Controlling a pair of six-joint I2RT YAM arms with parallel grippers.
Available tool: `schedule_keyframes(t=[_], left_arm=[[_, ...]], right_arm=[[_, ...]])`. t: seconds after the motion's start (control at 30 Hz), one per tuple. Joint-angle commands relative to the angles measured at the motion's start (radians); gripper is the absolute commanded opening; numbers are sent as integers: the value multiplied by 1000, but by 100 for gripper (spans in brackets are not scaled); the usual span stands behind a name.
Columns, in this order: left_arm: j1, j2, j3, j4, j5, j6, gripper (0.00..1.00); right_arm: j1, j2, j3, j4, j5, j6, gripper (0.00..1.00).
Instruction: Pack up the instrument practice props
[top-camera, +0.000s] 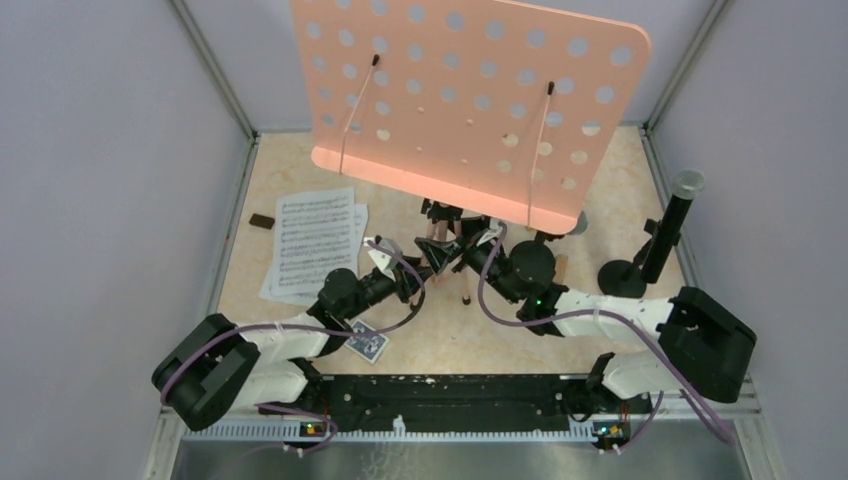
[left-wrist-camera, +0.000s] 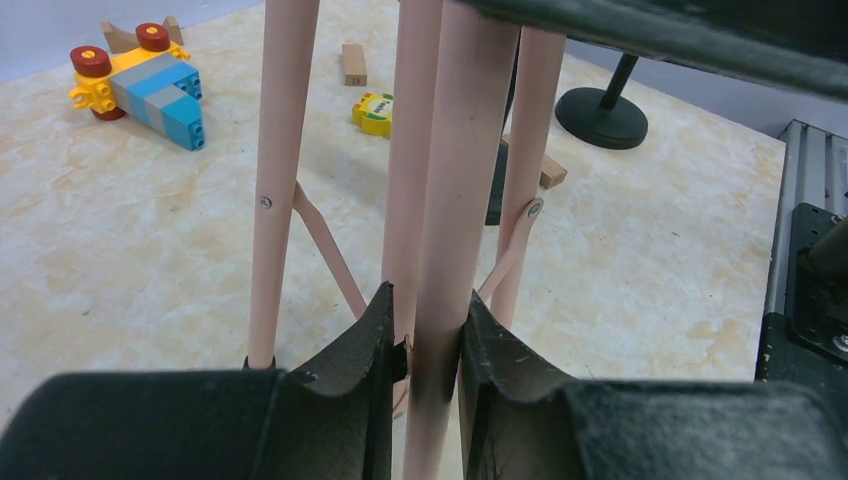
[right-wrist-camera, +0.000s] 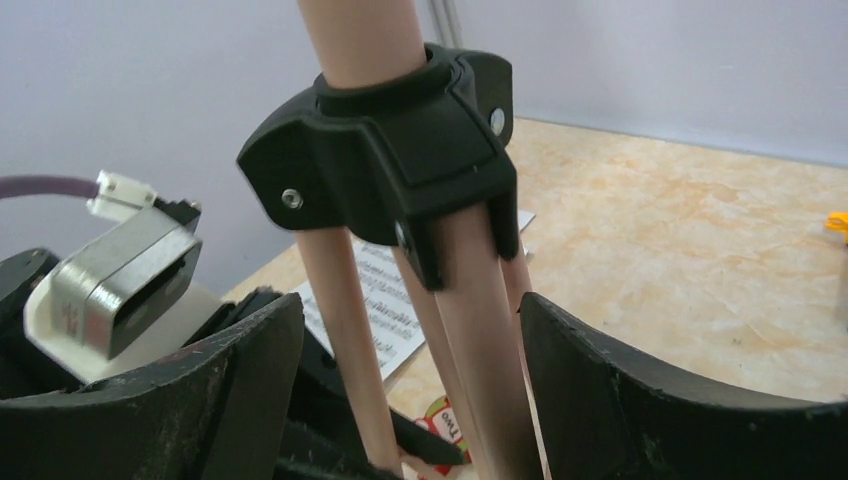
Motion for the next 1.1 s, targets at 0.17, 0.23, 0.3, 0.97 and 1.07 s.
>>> schedule_keyframes(t=[0.17,0.23,0.3,0.97,1.07], left_arm=[[-43,23,-4,-141,107,-153,2],[-44,0,-21,-144,102,-159,11],[-44,-40,-41,-155,90,-163,31],[-45,-266,-46,-255,-255,24,99],[-45,-192,-6,-232,-340,22,99]], right_arm=[[13,167,181,49,135,-42,78],[13,192,198,30,181,-68,75],[13,209,212,14,191,-100,64],[13,162,430,-317,56,-79,0],[14,138,456,-365,28,-58,0]])
